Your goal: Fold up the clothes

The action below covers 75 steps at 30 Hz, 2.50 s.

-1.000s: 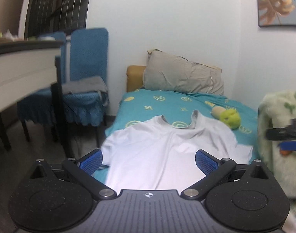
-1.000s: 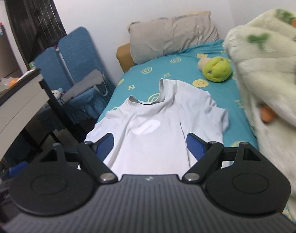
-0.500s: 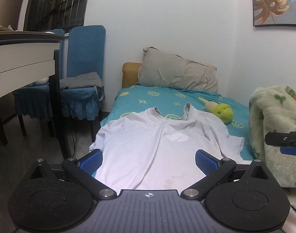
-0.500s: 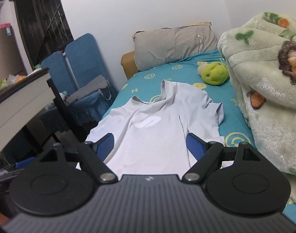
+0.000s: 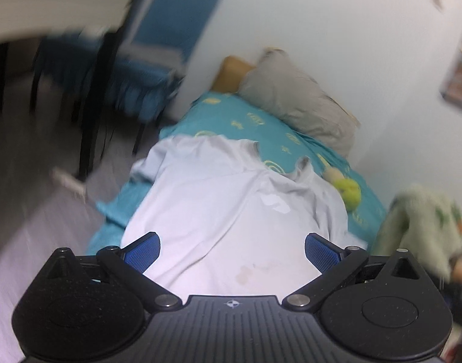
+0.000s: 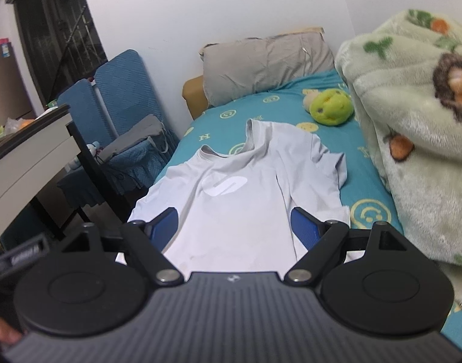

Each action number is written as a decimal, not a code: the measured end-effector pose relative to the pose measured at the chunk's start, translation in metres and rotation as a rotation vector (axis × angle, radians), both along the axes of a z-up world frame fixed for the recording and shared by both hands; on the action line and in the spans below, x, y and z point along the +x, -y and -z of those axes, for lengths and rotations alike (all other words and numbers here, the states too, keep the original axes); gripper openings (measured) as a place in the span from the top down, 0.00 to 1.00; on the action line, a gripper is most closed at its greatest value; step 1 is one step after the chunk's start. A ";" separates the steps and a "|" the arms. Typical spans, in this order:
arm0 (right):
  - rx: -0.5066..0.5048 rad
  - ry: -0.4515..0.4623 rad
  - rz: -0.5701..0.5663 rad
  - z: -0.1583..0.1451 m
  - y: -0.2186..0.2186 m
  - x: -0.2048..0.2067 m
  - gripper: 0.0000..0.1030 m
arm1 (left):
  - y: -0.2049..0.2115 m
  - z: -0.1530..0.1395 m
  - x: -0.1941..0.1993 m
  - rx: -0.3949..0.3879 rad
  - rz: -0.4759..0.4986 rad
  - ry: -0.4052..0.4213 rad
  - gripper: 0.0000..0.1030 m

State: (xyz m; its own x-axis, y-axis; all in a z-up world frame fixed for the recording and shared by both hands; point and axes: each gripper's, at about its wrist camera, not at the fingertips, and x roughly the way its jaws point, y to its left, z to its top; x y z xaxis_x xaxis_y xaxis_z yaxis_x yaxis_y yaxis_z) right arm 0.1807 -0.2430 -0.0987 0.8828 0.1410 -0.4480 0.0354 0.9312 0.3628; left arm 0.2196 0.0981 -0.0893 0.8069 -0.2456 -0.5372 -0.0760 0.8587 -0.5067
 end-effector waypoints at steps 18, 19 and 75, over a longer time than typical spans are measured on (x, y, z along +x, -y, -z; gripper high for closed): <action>-0.002 -0.108 0.031 0.053 -0.002 0.080 0.19 | -0.162 0.143 0.201 -0.492 -0.368 -0.237 0.14; -0.005 -0.117 0.028 0.057 -0.003 0.084 0.19 | -0.168 0.154 0.208 -0.532 -0.366 -0.251 0.19; 0.202 -0.212 0.153 0.079 0.033 0.106 0.19 | 0.024 0.103 0.285 -0.037 0.065 0.032 0.39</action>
